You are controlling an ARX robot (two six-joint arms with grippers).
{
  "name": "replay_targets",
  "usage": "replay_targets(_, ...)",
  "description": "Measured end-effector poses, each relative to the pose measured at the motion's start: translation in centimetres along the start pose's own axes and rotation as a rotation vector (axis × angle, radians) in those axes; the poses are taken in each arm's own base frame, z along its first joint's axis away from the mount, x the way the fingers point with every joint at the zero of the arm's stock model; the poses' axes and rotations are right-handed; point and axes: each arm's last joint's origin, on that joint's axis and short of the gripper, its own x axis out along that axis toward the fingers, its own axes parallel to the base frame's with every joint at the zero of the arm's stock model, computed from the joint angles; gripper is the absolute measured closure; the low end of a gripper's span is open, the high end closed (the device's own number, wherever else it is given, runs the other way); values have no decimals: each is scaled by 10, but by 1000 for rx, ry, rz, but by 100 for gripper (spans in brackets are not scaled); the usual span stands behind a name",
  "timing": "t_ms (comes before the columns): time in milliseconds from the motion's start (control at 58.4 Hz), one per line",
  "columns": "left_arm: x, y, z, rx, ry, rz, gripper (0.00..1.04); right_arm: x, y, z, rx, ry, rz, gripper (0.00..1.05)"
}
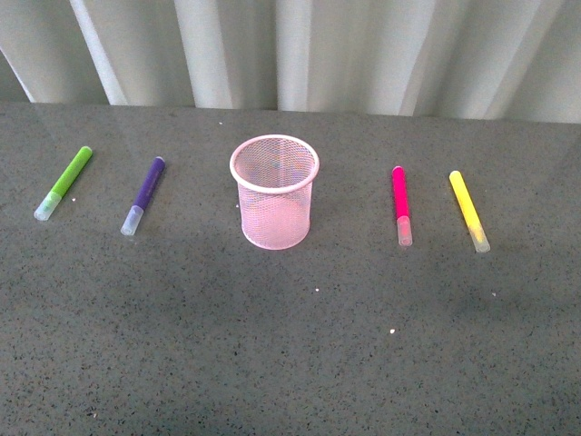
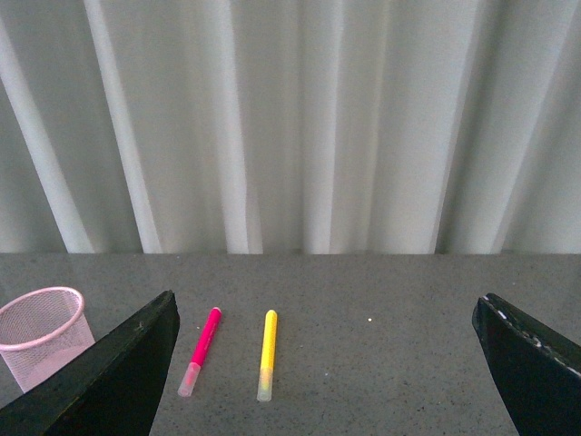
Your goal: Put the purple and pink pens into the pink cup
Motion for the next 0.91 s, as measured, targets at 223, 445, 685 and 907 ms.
replay_targets(223,0,0,0,0,0,0,7,0,0,0,0,0,0,7)
replay_targets(445,0,0,0,0,0,0,7,0,0,0,0,0,0,7)
replay_targets(685,0,0,0,0,0,0,7,0,0,0,0,0,0,7)
replay_targets(907,0,0,0,0,0,0,7,0,0,0,0,0,0,7)
